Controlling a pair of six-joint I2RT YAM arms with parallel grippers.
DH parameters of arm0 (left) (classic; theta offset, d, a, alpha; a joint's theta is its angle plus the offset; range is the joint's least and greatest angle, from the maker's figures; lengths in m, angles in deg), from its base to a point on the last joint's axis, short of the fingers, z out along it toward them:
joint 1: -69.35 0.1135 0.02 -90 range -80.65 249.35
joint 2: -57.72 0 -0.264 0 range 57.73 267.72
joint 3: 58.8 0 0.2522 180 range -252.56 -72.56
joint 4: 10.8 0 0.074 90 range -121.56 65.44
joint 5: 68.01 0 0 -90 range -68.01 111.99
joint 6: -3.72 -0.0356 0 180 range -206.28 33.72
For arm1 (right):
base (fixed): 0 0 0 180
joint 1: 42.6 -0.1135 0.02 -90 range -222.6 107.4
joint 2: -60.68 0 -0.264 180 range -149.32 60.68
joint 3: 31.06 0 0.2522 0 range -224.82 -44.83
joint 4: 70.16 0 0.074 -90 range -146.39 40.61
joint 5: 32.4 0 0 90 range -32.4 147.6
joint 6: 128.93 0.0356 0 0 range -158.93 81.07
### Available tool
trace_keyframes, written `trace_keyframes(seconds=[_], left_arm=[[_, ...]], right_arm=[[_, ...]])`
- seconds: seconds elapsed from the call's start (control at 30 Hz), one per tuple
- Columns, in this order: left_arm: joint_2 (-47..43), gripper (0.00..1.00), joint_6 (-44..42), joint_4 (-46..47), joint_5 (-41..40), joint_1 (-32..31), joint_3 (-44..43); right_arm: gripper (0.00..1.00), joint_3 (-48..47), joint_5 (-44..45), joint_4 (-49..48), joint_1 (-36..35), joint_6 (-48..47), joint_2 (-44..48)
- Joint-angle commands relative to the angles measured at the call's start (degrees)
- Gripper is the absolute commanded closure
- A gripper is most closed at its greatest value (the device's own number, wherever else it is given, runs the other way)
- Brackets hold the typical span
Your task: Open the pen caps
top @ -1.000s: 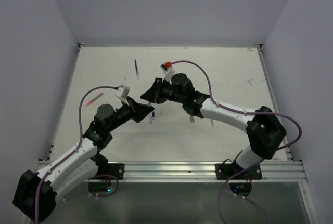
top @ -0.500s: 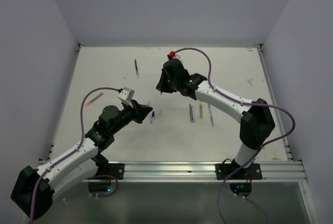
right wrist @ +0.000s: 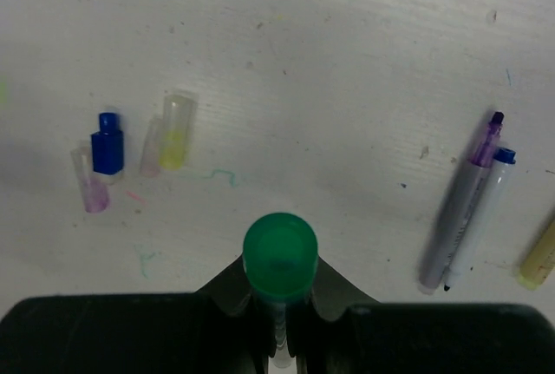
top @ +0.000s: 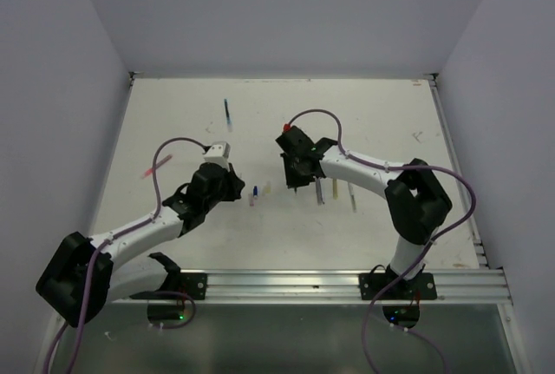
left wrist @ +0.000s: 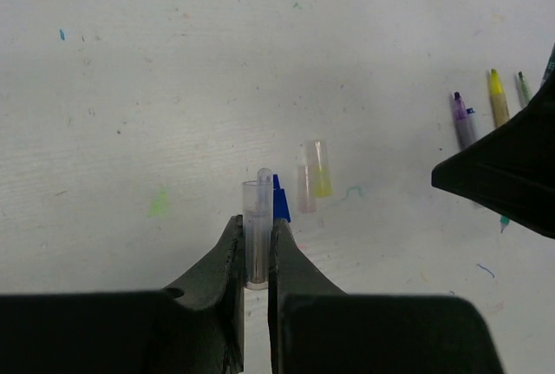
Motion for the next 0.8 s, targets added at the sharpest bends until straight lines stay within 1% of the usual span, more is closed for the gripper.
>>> trace_keyframes(seconds=[0.0,0.13,0.2,0.3,0.5,0.53,0.63,0.77], left_arm=[[2.5,1.0,1.9,5.6,-1.1,0.2,1.2],[5.6,1.0,2.8,7.9,-0.6,0.3,3.2],[7.0,1.0,3.7,8.6,-0.8,0.3,3.4],[8.7,1.0,4.8,8.6,-1.1,0.3,3.8],[10.5,1.0,6.2,9.6,-0.7,0.3,4.7],[10.6,0.95,6.4,9.9,-0.7,0.3,4.9],[10.3,0.87,7.2,11.7,-0.6,0.3,6.4],[11.3,0.83,7.6,12.3,-0.3,0.3,6.5]], right_arm=[[1.0,1.7,3.8,1.2,0.0,-2.2,3.5],[1.0,3.9,6.4,2.0,0.3,-2.2,4.3],[1.0,4.9,6.3,1.6,0.7,-2.1,4.3],[1.0,7.5,5.9,-1.0,1.3,-1.5,5.0],[0.94,8.4,4.8,-3.1,2.4,-1.4,2.6],[0.92,8.6,4.8,-3.7,2.5,-1.3,2.5],[0.89,9.3,5.2,-4.7,2.6,-0.8,2.1],[0.84,9.6,6.2,-4.8,2.8,-0.6,1.5]])
